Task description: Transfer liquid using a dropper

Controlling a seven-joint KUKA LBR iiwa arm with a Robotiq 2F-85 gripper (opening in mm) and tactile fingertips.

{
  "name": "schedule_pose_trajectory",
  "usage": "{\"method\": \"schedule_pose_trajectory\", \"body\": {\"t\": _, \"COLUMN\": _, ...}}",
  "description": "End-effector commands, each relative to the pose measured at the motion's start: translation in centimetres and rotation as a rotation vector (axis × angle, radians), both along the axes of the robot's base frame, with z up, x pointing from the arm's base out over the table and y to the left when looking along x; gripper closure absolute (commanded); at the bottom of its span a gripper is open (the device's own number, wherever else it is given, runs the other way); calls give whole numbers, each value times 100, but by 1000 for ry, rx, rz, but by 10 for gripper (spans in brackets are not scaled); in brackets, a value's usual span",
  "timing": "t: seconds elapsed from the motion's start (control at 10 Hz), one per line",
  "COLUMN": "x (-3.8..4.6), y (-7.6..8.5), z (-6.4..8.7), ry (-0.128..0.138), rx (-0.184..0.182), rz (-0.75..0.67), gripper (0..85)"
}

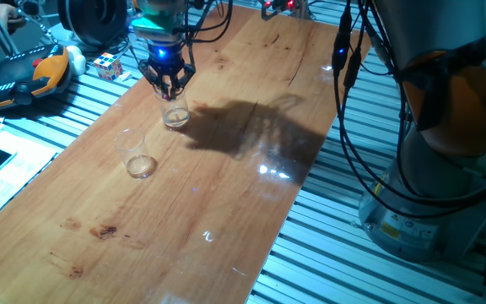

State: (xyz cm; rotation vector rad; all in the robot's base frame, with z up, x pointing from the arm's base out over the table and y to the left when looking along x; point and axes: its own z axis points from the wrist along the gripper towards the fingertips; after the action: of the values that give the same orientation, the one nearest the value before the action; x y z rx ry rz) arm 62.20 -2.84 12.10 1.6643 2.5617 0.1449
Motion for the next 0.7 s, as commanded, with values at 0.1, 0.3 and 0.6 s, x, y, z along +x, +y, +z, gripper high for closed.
{"method": "schedule_pose_trajectory", "body": {"t": 0.1, "x": 1, "y": -1, "z": 1, "ry": -1, "rx": -4, "rz": 20, "gripper": 640}}
{"method": "schedule_pose_trajectory", "body": {"t": 0.3, "x": 3, "y": -5, "z": 3, "ry": 0, "rx": -9, "rz": 34, "gripper": 640}}
{"method": "schedule_pose_trajectory", "body": {"t": 0.6, "x": 4, "y": -7, "z": 4, "ry": -4, "rx": -10, "rz": 43, "gripper": 723}}
